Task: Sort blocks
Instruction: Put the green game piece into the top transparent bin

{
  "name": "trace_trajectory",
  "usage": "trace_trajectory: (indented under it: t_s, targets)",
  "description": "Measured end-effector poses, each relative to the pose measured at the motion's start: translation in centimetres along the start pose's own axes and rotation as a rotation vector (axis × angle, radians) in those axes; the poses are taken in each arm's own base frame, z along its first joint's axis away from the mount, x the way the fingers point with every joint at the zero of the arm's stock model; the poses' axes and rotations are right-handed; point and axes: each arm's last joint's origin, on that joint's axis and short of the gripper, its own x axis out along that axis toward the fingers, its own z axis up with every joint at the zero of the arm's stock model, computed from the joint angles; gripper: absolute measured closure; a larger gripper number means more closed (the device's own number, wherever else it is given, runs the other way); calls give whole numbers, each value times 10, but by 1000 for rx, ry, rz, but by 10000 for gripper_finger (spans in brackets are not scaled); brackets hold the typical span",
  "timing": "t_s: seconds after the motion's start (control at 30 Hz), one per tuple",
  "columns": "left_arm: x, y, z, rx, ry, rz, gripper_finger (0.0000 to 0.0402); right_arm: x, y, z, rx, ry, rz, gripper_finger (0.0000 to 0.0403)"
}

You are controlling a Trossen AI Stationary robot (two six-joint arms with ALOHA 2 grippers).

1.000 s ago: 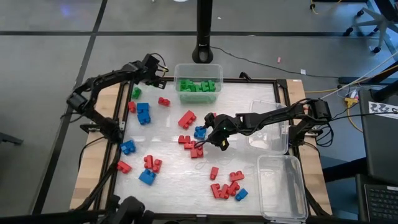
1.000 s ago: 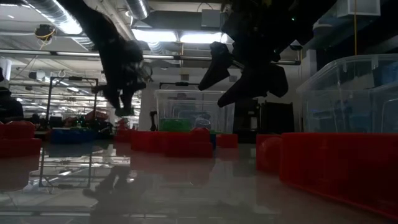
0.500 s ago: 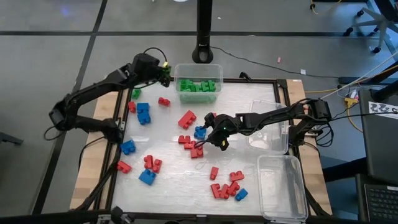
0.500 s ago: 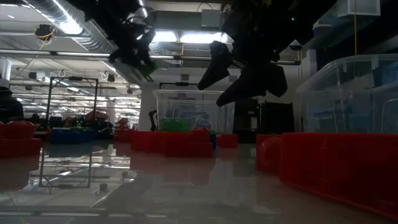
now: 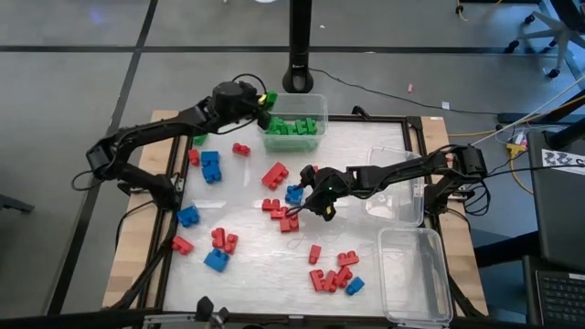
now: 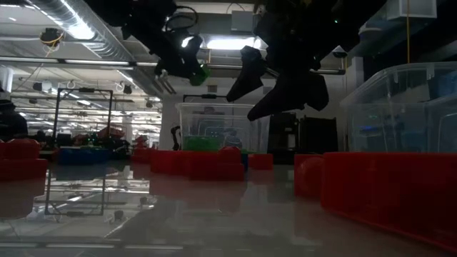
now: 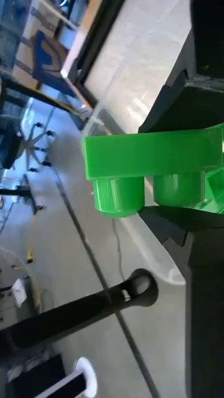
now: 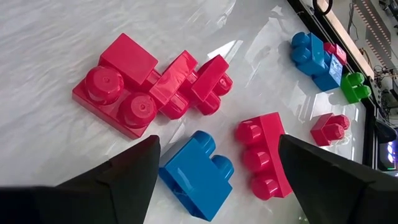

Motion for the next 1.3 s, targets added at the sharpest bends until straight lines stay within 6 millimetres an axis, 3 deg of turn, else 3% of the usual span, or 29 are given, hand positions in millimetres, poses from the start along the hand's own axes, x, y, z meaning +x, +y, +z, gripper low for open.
trace_trajectory:
  t_s: [0.27, 0.43, 0.57, 0.77, 1.03, 1.3]
  targets:
    - [3, -1, -9, 38, 84, -55, 154, 0, 0, 0, 0, 2, 2, 79]
    - [-11, 5, -4, 97, 154, -11, 128, 0, 0, 0, 0, 2, 2, 79]
    - [-29, 18, -4, 108, 273, 149, 126, 0, 0, 0, 0, 2, 3, 79]
    - [-41, 44, -26, 77, 487, 463, 125, 0, 0, 0, 0, 1, 1, 79]
    - [-31, 78, -69, -36, 664, 633, 125, 0, 0, 0, 0, -1, -1, 79]
    - [-3, 93, -99, -6, 852, 667, 125, 1, 0, 0, 0, -2, -2, 79]
